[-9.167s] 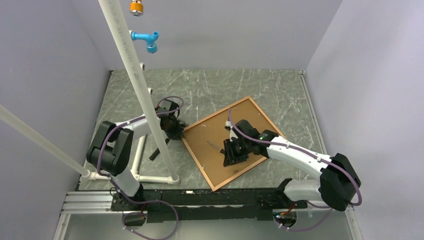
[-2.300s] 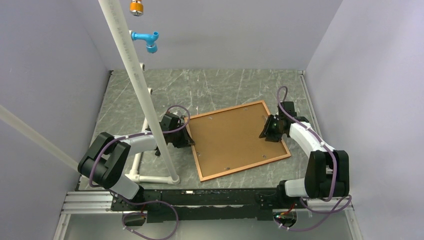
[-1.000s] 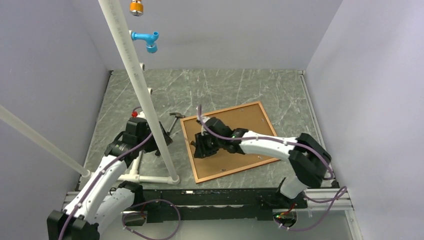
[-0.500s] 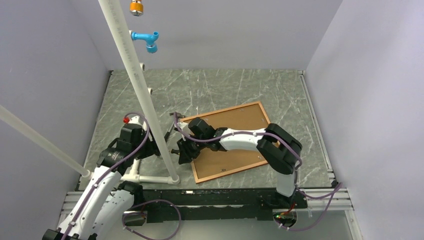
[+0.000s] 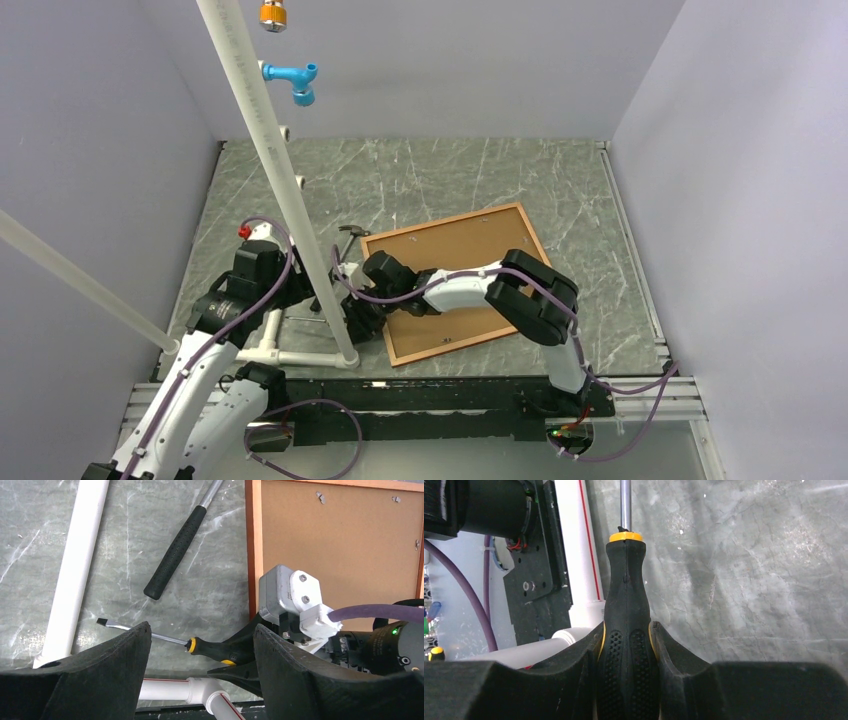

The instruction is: Take the photo out of the frame

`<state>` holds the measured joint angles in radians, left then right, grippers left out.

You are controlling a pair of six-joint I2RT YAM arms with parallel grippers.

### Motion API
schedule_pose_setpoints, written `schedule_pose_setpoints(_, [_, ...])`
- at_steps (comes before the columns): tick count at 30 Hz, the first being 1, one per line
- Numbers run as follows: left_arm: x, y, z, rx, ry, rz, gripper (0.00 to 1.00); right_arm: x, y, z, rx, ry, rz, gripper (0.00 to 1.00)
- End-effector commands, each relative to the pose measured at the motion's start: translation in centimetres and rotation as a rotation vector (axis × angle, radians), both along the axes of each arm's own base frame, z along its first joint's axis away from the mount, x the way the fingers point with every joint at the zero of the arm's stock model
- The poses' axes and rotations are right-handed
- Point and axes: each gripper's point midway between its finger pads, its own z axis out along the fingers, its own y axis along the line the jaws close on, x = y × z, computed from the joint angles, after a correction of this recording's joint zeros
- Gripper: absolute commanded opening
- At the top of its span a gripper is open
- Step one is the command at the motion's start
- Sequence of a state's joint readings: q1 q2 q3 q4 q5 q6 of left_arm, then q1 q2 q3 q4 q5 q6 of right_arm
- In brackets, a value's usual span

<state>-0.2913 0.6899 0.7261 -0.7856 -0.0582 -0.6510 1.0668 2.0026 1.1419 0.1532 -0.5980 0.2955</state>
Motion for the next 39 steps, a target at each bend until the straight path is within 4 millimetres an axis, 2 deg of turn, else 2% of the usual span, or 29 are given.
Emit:
schedule_pose_setpoints(1, [0.6,-0.3,0.9,-0.027,-0.041,0.002,0.77,0.8,0.7,0.9,0.062,-0.061,-0.004,0.35])
schedule_pose_setpoints(5, [0.7,-0.6,0.6,-0.033,-0.031,-0.005,0.77,1.2,0.4,0.7,0.018,-0.059,-0.042,0.51])
schedule_pose_setpoints(9, [0.8,-0.7,0.5,-0.036,-0.033,-0.009,0.77,1.5,0.3,1.8,0.021,-0.058,-0.07,0.62])
schedule_pose_setpoints(13, [0.7,-0.7,0.2,-0.038,-0.028,-0.012,0.77,1.8,-0.2,3.2,0.004,-0.061,-0.117,0.65])
schedule_pose_setpoints(17, [0.5,-1.0,-0.4,-0.043,-0.024,-0.032,0.79,1.9,-1.6,5.7,0.0,-0.071,-0.178,0.67])
schedule_pose_setpoints(19, [0.5,-1.4,-0.5,-0.058,-0.035,-0.055,0.81,1.8,-2.3,6.2,-0.02,-0.058,-0.215,0.67])
schedule_pose_setpoints(24, [0.5,-2.8,-1.1,-0.116,-0.061,-0.114,0.85,1.2,-5.7,5.2,-0.128,-0.021,-0.314,0.68])
schedule_pose_setpoints(28, [0.6,-5.1,-2.1,-0.196,-0.03,-0.213,0.86,1.1,-9.3,4.0,-0.228,-0.054,-0.382,0.69])
schedule_pose_setpoints(34, [1.1,-8.7,-3.9,-0.344,0.042,-0.338,0.82,0.2,-14.9,3.4,-0.371,-0.146,-0.42,0.73])
schedule_pose_setpoints(37, [1.3,-10.0,-4.3,-0.417,0.056,-0.356,0.86,-0.7,-16.4,4.0,-0.379,-0.234,-0.363,0.75])
schedule_pose_setpoints(39, [1.4,-10.4,-4.5,-0.448,0.055,-0.351,0.86,-1.2,-16.5,4.3,-0.392,-0.324,-0.311,0.75])
